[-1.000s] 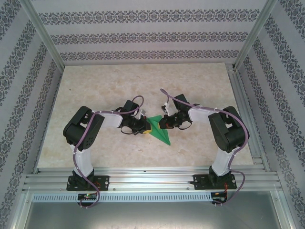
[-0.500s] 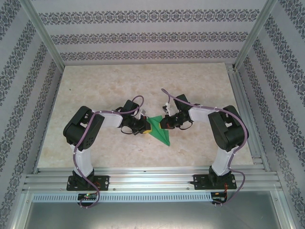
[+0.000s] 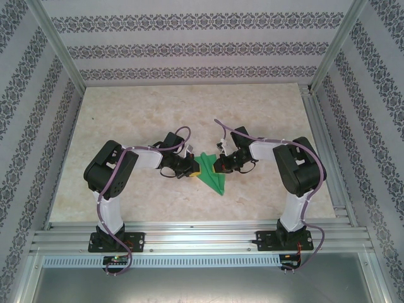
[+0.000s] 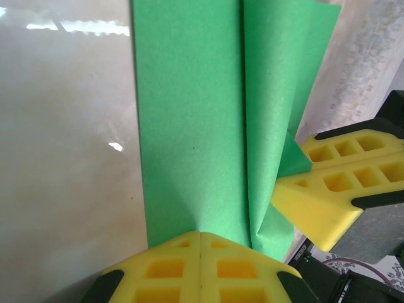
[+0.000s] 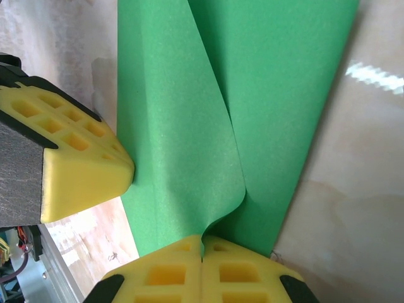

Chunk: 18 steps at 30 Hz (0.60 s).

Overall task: Fold a paper plane with a square sheet of paper (fold left side to right side)
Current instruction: Fourth fold the wing at the center of the table.

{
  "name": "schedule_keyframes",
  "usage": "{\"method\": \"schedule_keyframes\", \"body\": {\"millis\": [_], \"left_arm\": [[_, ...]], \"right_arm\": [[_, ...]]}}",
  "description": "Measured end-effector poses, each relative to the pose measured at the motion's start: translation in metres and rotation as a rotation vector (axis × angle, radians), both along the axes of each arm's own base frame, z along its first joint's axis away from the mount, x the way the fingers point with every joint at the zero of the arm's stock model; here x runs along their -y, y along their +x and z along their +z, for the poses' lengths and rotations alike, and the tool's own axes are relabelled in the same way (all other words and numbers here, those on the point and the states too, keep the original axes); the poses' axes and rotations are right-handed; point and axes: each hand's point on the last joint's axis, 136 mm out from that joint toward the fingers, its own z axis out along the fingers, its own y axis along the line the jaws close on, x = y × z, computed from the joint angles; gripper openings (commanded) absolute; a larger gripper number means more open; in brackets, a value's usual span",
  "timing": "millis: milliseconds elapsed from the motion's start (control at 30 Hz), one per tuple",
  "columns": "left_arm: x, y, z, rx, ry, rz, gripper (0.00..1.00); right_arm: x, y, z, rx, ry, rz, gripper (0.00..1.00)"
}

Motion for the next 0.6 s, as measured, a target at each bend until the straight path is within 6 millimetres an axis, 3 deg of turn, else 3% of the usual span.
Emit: {"method": "schedule_keyframes", "body": {"millis": [200,433,600], "left_arm": [[0.000,0.000,0.000,0.000,0.000,0.000,0.00],[0.000,0.000,0.000,0.000,0.000,0.000,0.00],[0.000,0.000,0.000,0.000,0.000,0.000,0.00]], "right_arm": [[0.000,0.000,0.000,-0.001,0.000,-0.001,0.03],[-0.001,0.001,0.005,0.009,0.006,-0.003,0.28],[0.003,0.003,0.035,0.091,-0.015,-0.009,0.43]]}}
